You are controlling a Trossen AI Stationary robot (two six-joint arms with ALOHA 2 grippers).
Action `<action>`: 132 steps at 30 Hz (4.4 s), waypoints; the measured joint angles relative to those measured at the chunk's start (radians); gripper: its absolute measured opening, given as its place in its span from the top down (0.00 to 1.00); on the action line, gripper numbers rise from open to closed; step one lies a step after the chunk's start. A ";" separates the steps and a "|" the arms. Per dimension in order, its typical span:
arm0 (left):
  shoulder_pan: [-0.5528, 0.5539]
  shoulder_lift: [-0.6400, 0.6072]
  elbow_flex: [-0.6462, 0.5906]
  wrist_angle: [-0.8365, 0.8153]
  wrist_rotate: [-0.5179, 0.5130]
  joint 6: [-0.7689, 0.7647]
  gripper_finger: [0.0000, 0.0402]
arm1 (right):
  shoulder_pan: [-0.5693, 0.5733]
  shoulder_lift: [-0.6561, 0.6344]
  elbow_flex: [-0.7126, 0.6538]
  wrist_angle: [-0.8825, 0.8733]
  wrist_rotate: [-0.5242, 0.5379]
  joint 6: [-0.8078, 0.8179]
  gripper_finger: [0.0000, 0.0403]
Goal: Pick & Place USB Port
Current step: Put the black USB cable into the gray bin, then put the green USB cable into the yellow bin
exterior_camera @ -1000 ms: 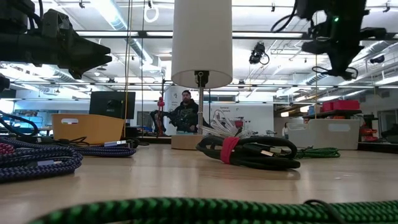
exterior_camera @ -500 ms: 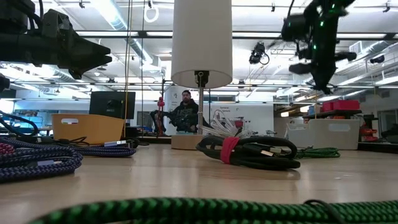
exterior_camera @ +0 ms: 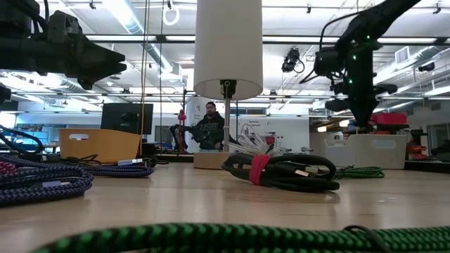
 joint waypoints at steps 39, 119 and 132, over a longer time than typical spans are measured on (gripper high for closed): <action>0.000 0.000 0.000 -0.005 0.002 -0.001 0.56 | -0.011 0.013 0.012 0.063 -0.344 -0.169 0.59; 0.000 0.000 0.000 -0.006 0.001 0.000 0.56 | 1.053 0.222 -0.318 0.830 -0.454 -0.046 0.46; 0.000 0.000 0.000 -0.006 -0.001 0.000 0.56 | 1.051 0.223 -0.287 0.738 -0.438 -0.035 0.98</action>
